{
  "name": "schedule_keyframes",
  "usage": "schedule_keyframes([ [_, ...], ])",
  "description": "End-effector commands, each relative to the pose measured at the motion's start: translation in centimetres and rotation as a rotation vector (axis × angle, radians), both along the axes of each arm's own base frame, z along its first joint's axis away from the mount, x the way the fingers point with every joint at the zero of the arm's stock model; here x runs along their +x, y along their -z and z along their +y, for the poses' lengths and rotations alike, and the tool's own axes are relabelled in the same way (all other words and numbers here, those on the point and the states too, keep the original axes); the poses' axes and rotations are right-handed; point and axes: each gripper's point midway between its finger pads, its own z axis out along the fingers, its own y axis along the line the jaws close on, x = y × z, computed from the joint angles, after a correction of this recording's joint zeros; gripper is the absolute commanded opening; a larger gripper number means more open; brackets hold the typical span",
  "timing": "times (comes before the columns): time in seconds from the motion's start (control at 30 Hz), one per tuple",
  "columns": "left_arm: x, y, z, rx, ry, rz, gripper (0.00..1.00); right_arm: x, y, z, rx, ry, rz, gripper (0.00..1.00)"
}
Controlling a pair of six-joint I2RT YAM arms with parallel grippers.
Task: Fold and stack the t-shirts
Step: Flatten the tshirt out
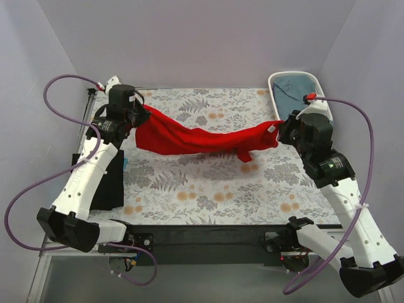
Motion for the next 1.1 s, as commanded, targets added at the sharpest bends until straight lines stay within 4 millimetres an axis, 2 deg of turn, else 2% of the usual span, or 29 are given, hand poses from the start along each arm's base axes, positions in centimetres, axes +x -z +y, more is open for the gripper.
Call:
schedule_keyframes([
  [0.0, -0.2, -2.9, 1.8, 0.033, -0.038, -0.053, 0.0, 0.1, -2.1, -1.2, -0.039, 0.041, -0.027, 0.01],
  [0.03, 0.4, -2.2, 1.8, 0.029, -0.038, -0.034, 0.0, 0.8, -1.8, -1.0, -0.048, 0.044, -0.011, 0.01],
  [0.1, 1.5, -1.6, 1.9, -0.014, -0.032, -0.012, 0.0, 2.0, -2.6, -0.9, -0.044, 0.049, -0.018, 0.01],
  [0.13, 2.0, -1.3, 1.9, -0.035, -0.032, -0.004, 0.0, 3.1, -2.0, -0.8, -0.054, 0.059, 0.0, 0.01],
  [0.17, 3.0, -0.1, 1.9, -0.077, -0.026, 0.033, 0.0, 3.8, -2.0, -0.8, -0.05, 0.059, -0.002, 0.01],
  [0.2, 3.6, -0.8, 1.9, -0.105, -0.025, 0.026, 0.0, 4.7, -3.0, -1.2, -0.026, 0.073, -0.021, 0.01],
  [0.23, 4.2, -1.0, 1.6, -0.128, -0.015, 0.023, 0.0, 5.5, -2.8, -0.5, -0.015, 0.036, -0.005, 0.01],
  [0.27, 4.8, -1.2, 1.3, -0.137, -0.004, 0.018, 0.0, 6.1, -3.4, -0.5, -0.011, 0.037, -0.018, 0.01],
  [0.3, 5.3, -2.0, 1.0, -0.148, 0.009, -0.007, 0.0, 6.6, -5.1, -0.5, -0.005, 0.04, -0.058, 0.01],
  [0.33, 5.8, -4.2, 1.0, -0.155, 0.011, -0.054, 0.0, 7.2, -5.6, -0.5, -0.008, 0.046, -0.065, 0.01],
  [0.4, 6.7, -5.5, 0.6, -0.165, 0.031, -0.076, 0.0, 7.8, -7.6, -0.7, 0.003, 0.047, -0.119, 0.01],
  [0.43, 7.0, -7.5, 0.5, -0.172, 0.039, -0.121, 0.0, 7.9, -8.9, -0.6, 0.014, 0.038, -0.152, 0.01],
  [0.5, 7.4, -9.0, 0.5, -0.175, 0.048, -0.157, 0.0, 8.0, -11.0, -0.3, 0.031, 0.014, -0.219, 0.01],
  [0.57, 7.4, -11.2, 0.7, -0.173, 0.048, -0.207, 0.0, 7.6, -12.9, -0.2, 0.043, 0.0, -0.275, 0.01],
  [0.63, 7.0, -12.3, 1.1, -0.165, 0.038, -0.237, 0.0, 6.7, -15.1, -0.1, 0.063, -0.021, -0.349, 0.01],
  [0.73, 5.5, -12.5, 1.8, -0.157, 0.023, -0.243, 0.0, 5.1, -16.5, -0.6, 0.065, -0.019, -0.413, 0.01],
  [0.77, 4.9, -12.3, 2.0, -0.156, 0.014, -0.243, 0.0, 4.9, -15.8, -0.7, 0.057, -0.02, -0.401, 0.01],
  [0.8, 4.4, -9.9, 2.1, -0.15, 0.009, -0.189, 0.0, 4.4, -15.4, -0.7, 0.057, -0.026, -0.392, 0.01],
  [0.83, 3.8, -9.4, 2.4, -0.148, 0.001, -0.175, 0.0, 3.0, -15.9, -0.7, 0.069, -0.043, -0.411, 0.01],
  [0.87, 2.7, -9.9, 3.0, -0.137, -0.013, -0.189, 0.0, 2.6, -15.0, -0.5, 0.072, -0.054, -0.399, 0.01],
  [0.9, 2.1, -9.2, 3.4, -0.122, -0.021, -0.176, 0.0, 1.8, -15.2, -0.6, 0.081, -0.057, -0.408, 0.01],
  [0.93, 1.5, -9.8, 3.9, -0.113, -0.035, -0.194, 0.0, 0.7, -16.0, -0.9, 0.087, -0.054, -0.436, 0.01],
  [1.07, -0.7, -14.4, 5.0, -0.098, -0.056, -0.303, 0.0, -1.3, -18.8, -1.1, 0.091, -0.076, -0.492, 0.01],
])
